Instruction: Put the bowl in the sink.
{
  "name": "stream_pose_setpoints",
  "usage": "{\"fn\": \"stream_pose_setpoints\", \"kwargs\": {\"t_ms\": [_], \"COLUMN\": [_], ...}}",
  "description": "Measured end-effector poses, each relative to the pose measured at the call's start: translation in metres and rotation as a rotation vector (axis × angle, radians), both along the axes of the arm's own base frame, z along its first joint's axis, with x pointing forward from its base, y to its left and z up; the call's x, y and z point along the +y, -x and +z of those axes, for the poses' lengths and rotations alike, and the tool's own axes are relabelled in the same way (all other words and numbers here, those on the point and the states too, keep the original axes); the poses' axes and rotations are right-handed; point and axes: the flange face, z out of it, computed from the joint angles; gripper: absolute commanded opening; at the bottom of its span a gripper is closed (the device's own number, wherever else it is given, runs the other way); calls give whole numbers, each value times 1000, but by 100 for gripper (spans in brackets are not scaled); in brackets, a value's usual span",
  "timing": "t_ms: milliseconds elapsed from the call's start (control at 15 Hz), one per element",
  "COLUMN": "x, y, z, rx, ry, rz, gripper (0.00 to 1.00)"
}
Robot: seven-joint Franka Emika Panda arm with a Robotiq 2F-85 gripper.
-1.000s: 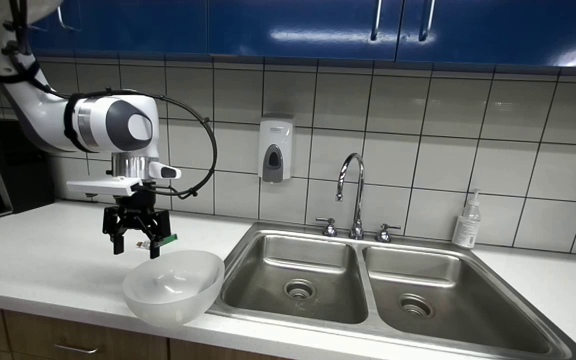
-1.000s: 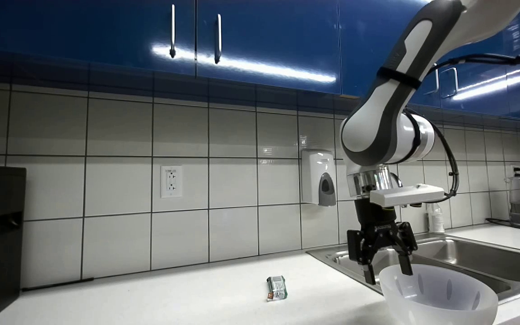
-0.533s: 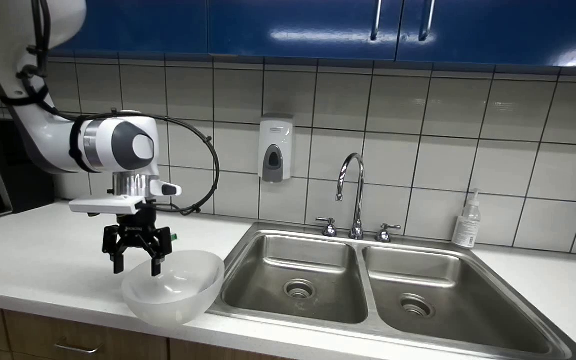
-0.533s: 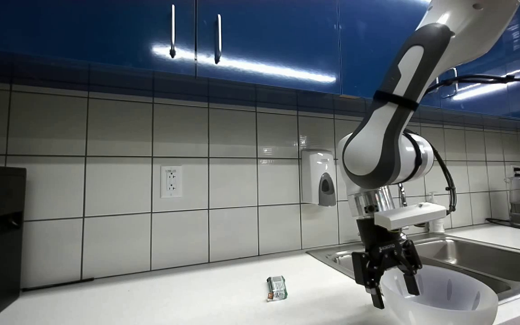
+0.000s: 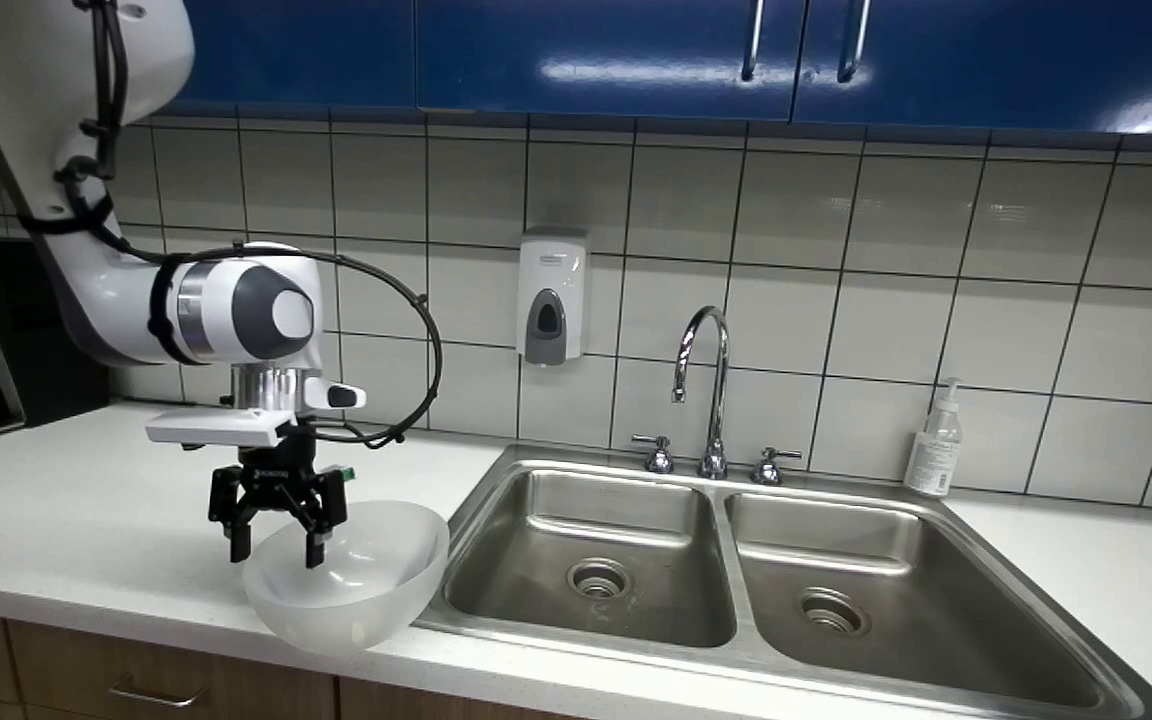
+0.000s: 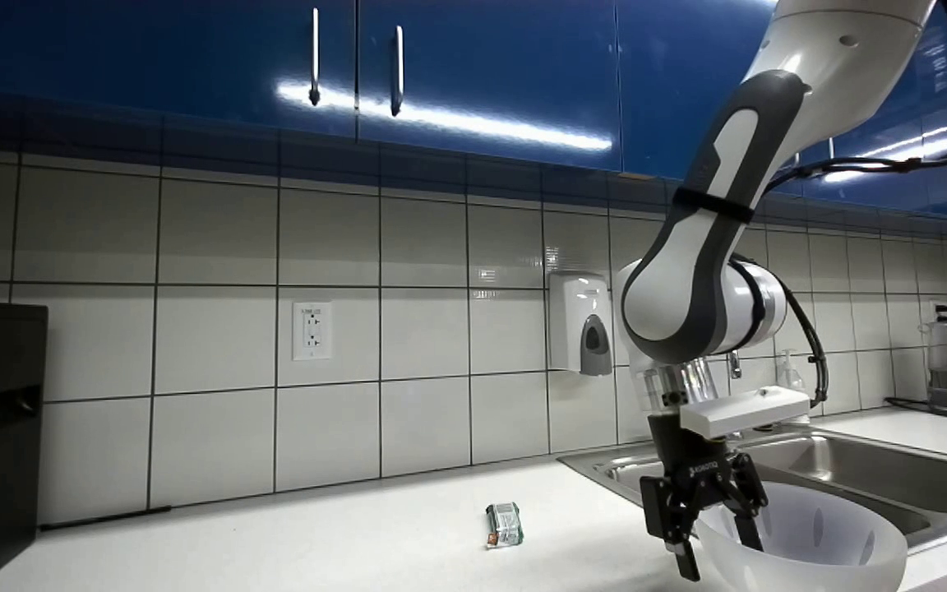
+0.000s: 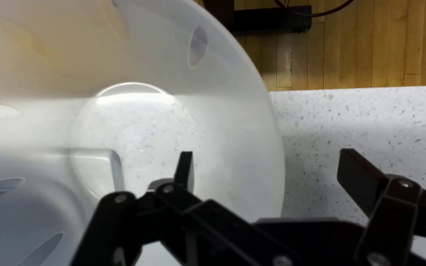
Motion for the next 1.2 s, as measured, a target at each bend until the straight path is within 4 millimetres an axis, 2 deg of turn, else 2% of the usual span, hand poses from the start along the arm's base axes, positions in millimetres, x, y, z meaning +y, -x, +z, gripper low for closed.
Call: {"fn": "stream_pose_setpoints", "kwargs": {"t_ms": [333,600,667,1200], "x": [1,1,1,2], "y": [-7,-9,-9,-17], "z": [5,6,6,14], "rx": [-17,-20,-20,-38], "ry": [-2,-2,-2,4], "rz": [0,0,0,8], "gripper": [33,5,0,2]}}
